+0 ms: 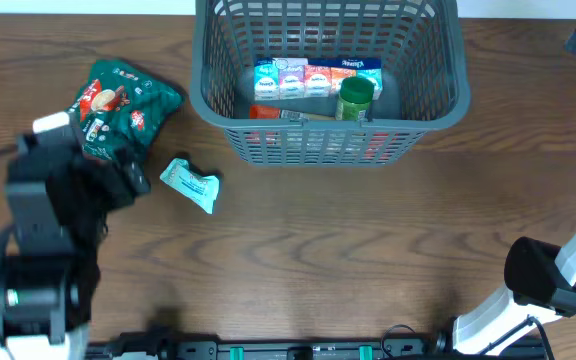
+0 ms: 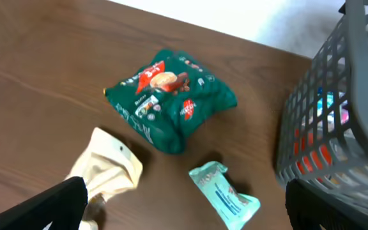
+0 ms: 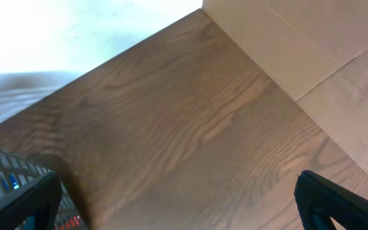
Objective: Pack container
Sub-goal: 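Reach the left gripper forward and grasp the green Nescafe bag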
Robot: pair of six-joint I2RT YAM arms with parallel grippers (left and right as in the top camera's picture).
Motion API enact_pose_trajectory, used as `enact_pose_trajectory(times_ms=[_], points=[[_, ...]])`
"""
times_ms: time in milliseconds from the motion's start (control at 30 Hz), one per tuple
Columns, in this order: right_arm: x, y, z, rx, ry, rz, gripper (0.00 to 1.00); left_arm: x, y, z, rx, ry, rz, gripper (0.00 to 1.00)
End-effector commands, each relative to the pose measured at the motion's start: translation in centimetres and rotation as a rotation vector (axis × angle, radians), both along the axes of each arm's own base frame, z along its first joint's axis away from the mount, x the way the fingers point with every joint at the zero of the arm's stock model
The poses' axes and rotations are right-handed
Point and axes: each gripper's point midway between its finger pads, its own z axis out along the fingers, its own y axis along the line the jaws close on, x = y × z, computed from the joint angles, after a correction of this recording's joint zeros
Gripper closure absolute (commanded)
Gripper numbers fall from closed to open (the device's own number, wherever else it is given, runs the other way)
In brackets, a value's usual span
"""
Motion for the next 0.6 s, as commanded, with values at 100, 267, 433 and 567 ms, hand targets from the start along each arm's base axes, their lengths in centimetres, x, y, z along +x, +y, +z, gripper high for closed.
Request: enact_pose_trajectory(times_ms=[100,267,433,567], points=[[-0.1,-0.2,-0.2,0.009,0.002,-0.015,0.01,2.2,0.2,2.9,0.205,0.025,-0.140,0.02],[-0.1,-0.2,-0.2,0.009,0.002,-0.015,0.01,3.9,0.9,1.0,0.320,0.139,-0.226,0.02],[-0.1,-0.2,-0.2,0.009,0.002,-0.015,0.01,5.2,2.2,-3.3,0.383,0.322,-0.302,0.02],[-0.1,-0.2,-0.2,0.009,0.002,-0.015,0.01,6.1,3.8,-5.5,0.352,0.396,-0.268,0.02]])
